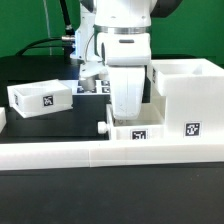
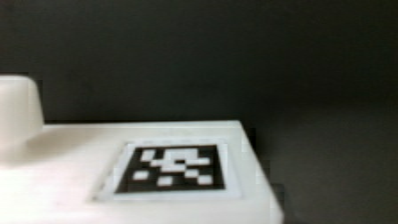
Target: Assemble drawer
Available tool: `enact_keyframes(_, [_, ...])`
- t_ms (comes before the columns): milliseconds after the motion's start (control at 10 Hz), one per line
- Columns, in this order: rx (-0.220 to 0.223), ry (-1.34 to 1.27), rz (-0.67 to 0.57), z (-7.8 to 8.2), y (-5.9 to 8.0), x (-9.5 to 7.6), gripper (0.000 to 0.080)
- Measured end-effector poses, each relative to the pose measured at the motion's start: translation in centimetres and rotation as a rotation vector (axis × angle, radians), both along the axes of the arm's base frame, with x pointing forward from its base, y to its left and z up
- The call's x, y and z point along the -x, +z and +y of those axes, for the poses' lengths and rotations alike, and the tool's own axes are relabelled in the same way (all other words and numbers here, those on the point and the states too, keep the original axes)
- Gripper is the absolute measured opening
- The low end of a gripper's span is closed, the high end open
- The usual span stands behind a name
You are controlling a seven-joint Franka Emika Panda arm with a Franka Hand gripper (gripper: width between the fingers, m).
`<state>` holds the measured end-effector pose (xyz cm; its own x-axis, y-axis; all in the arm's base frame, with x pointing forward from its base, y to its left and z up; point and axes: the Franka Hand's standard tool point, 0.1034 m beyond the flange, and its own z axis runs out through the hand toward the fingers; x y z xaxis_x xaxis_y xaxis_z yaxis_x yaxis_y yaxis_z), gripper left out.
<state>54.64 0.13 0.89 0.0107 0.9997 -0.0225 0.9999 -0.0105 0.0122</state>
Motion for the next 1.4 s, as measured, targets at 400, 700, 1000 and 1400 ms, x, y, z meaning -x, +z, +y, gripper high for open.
enact_keyframes(400, [-0.003,0.026,0.011,1.3,0.2,-0.1,0.0042])
enact_keyframes(700, [-0.005,0.019,0.007,1.4,0.1,-0.2,0.0042])
enact_keyframes(1000, [-0.005,0.016,0.008,1.3,0.0,-0.1,0.0285])
enact_keyframes(1400, [-0.001,-0.037,-0.003,1.8,1.7,-1.0,0.0636])
